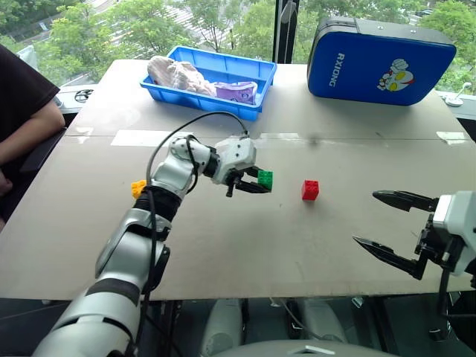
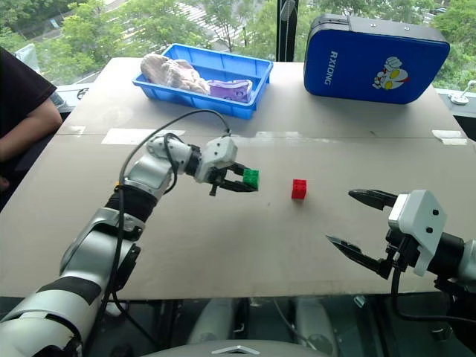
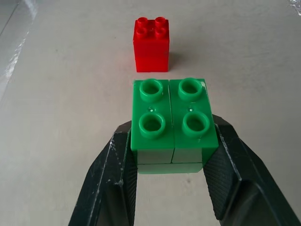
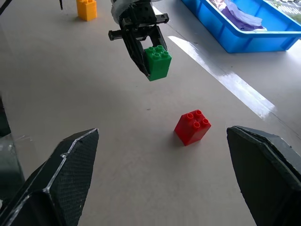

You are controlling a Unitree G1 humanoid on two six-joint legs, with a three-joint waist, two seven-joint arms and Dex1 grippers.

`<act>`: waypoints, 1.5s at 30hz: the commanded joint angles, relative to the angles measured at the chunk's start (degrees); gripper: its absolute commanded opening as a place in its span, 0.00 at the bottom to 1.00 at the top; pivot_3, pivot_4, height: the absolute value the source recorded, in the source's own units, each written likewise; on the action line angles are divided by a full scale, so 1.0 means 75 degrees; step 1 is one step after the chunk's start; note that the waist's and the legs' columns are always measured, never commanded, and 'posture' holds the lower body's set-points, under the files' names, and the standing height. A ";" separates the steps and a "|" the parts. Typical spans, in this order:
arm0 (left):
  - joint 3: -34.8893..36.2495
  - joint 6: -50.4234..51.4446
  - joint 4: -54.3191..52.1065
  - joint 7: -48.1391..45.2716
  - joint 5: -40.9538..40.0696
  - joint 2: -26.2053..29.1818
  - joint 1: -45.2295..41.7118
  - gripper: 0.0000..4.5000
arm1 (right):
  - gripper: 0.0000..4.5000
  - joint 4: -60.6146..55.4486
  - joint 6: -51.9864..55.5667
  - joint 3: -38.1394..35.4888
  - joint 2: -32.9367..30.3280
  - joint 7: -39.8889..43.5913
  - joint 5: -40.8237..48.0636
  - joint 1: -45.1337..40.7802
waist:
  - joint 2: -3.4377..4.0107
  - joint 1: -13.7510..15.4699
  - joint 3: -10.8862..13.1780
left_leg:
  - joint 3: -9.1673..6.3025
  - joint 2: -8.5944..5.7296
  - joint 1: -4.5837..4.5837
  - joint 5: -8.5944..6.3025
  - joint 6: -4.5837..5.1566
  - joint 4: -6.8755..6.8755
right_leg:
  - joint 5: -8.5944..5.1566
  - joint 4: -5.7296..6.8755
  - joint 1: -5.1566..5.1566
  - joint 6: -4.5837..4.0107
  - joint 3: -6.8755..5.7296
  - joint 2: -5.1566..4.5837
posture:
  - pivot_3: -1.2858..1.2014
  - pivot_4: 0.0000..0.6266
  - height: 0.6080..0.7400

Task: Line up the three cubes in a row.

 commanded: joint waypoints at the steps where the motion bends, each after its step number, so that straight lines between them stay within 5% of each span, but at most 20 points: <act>1: 0.0020 -0.0276 0.0370 0.0184 0.0326 -0.0253 -0.0333 0.30 | 1.00 -0.0272 -0.0179 -0.0334 0.0004 -0.0050 0.0133 0.0104 | 0.0000 0.0002 0.0000 | -0.0004 0.0001 0.0003 0.0000 0.0000 0.0000 | -0.0003 0.0003 0.0000 0.0004 0.0003 0.0002 | 0.52 0.24 1.00; 28: 0.0321 -0.1014 0.1753 0.0246 0.0889 -0.0562 -0.0597 0.30 | 1.00 -0.0399 -0.0237 -0.0317 -0.0080 -0.0264 0.0332 0.0329 | 0.0000 0.0026 0.0000 | -0.0009 0.0003 0.0002 0.0000 0.0000 0.0000 | -0.0008 0.0005 0.0000 0.0005 0.0000 0.0002 | 0.52 0.24 1.00; 35: 0.0524 -0.1033 0.1729 0.0550 0.0917 -0.0504 -0.0627 0.97 | 1.00 -0.0389 -0.0194 -0.0400 -0.0186 -0.0183 0.0454 0.0358 | 0.0000 0.0024 0.0000 | -0.0010 0.0004 0.0003 0.0000 0.0001 0.0000 | -0.0007 0.0006 0.0000 0.0006 0.0000 0.0002 | 0.52 0.24 1.00; 40: 0.1342 0.0263 -0.0390 0.0388 0.0129 0.0494 0.0219 0.99 | 1.00 -0.0311 -0.0256 -0.0017 -0.0238 -0.0246 0.0537 0.0036 | -0.0001 -0.0066 0.0001 | -0.0006 0.0012 0.0006 -0.0001 0.0000 -0.0001 | -0.0005 0.0007 -0.0003 0.0006 0.0006 0.0006 | 0.52 0.24 1.00; 45: 0.3053 0.3556 -0.3863 0.1459 -0.1153 0.1682 0.1721 0.99 | 1.00 -0.0099 -0.0324 0.0832 -0.0191 -0.0283 0.0524 -0.0611 | 0.0002 -0.0141 -0.0001 | -0.0015 0.0033 0.0009 0.0000 -0.0001 -0.0004 | 0.0003 0.0014 -0.0003 0.0021 -0.0002 0.0003 | 0.52 0.24 1.00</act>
